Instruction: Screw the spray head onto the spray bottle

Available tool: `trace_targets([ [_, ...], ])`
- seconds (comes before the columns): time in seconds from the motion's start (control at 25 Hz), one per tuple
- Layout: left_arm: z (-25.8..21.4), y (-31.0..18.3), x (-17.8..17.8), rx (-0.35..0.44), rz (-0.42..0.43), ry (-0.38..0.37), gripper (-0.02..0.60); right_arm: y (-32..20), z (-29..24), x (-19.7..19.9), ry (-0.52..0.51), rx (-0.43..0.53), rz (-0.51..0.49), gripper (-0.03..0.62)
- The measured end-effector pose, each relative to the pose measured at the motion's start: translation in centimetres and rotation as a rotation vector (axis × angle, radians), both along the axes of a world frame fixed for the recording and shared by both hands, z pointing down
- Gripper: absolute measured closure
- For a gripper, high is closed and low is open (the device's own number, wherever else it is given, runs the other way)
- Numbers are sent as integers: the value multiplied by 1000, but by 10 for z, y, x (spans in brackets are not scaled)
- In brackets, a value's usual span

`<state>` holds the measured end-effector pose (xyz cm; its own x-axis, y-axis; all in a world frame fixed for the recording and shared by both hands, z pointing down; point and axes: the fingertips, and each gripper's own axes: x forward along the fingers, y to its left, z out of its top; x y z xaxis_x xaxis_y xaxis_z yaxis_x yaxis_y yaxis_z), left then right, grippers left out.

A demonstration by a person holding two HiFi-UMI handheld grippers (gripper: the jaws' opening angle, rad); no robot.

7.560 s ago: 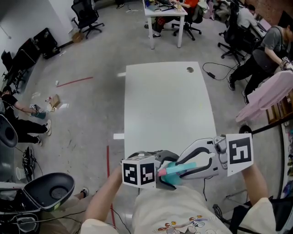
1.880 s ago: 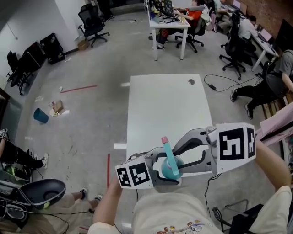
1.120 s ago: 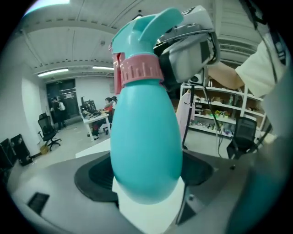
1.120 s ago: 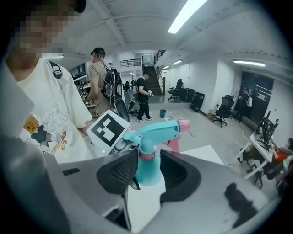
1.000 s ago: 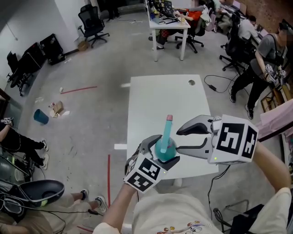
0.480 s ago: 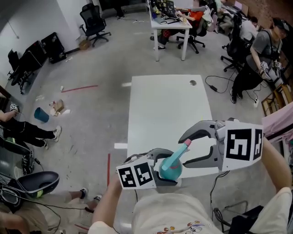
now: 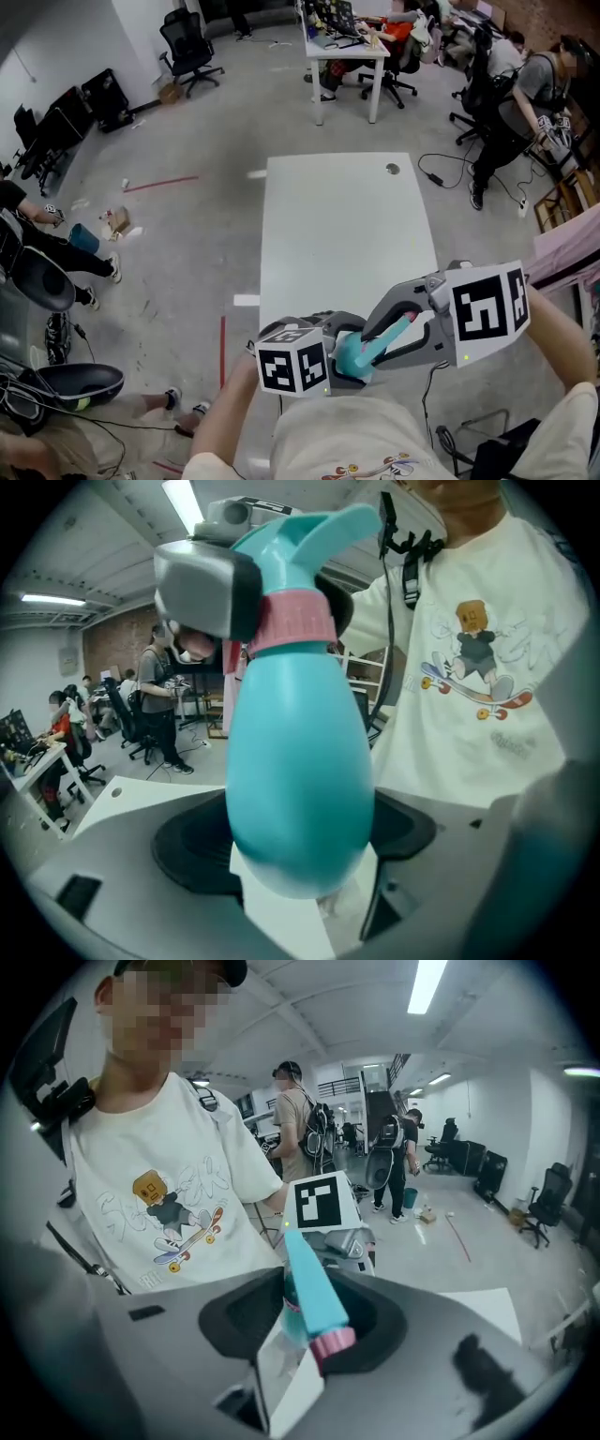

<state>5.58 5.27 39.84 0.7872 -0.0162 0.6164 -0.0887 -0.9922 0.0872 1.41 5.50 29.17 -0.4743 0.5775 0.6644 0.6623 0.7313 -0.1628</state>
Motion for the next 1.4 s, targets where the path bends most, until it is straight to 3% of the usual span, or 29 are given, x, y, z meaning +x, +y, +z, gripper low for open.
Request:
trace_targets([
  [0.32,13,-39,-12,3,-255,-53,170,-38,14,-6,27,101,176,464],
  [0.44,15,-62,-24,12,-444,-69,170,-60,18,-17,35,139,338,464],
  [0.56,17,-84,-42,70,-674,-153,170,-80,19,-27,41,141,517,464],
  [0.68,15,-97,-54,150,-796,-243,170,-87,16,-31,34,149,622,464],
  [0.84,17,-104,-57,190,-838,-258,170,-89,17,-32,50,125,719,461],
  [1.04,19,-100,-57,144,-767,-182,170,-89,-1,-30,10,116,678,376],
  [1.2,22,-98,-71,99,-747,-112,170,-92,-16,-20,-38,136,642,370],
  [1.4,14,-102,-83,92,-778,-68,170,-103,-9,-13,-22,160,675,372],
])
